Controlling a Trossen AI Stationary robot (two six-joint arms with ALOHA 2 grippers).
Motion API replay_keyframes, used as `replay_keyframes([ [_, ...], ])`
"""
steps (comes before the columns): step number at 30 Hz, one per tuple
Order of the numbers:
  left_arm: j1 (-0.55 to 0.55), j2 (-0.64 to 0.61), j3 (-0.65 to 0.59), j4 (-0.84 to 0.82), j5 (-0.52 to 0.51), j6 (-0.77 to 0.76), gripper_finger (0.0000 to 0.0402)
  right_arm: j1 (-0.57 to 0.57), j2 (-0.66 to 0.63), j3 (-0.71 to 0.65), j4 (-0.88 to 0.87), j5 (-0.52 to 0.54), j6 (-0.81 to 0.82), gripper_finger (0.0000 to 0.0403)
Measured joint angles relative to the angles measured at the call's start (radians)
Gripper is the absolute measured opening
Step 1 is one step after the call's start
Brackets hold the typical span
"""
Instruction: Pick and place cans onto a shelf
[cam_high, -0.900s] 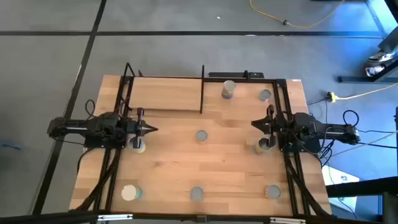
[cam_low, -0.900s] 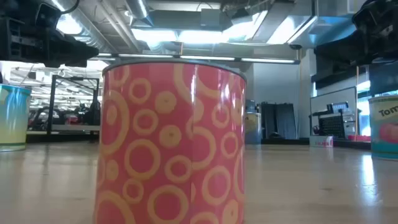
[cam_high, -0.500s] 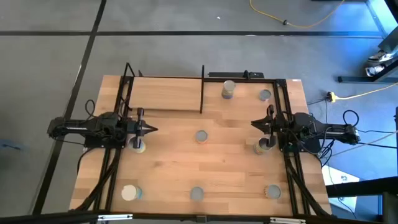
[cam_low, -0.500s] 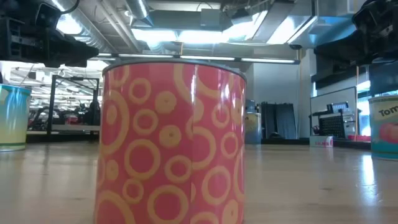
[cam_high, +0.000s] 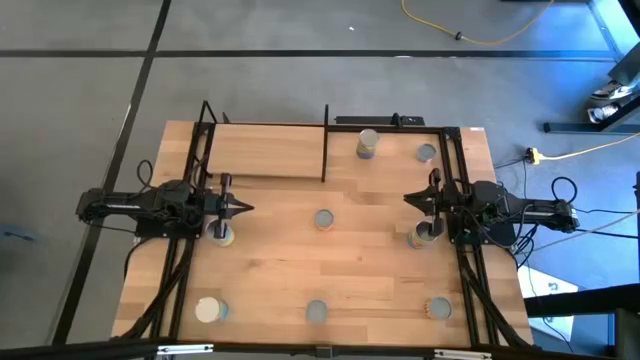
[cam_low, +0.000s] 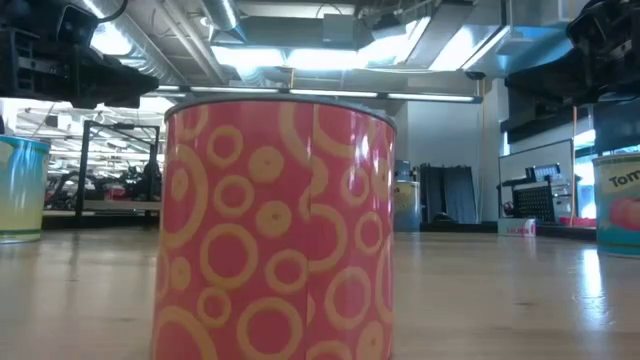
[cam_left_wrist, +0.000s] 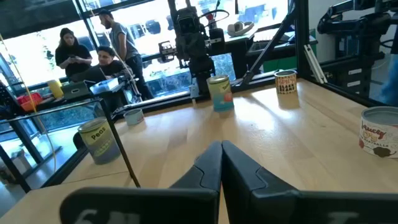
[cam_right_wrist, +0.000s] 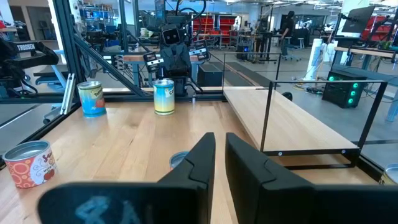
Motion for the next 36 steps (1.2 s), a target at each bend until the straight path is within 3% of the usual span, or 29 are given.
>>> replay_keyframes([
  [32,0.0,0.0,0.0,0.0,0.0,0.0,0.0,0.0,0.0,0.0,0.0,0.0,0.001,0.0042],
  [36,0.0,0.0,0.0,0.0,-0.074,0.04,0.0,0.0,0.0,0.0,0.0,0.0,0.001,0.0042],
])
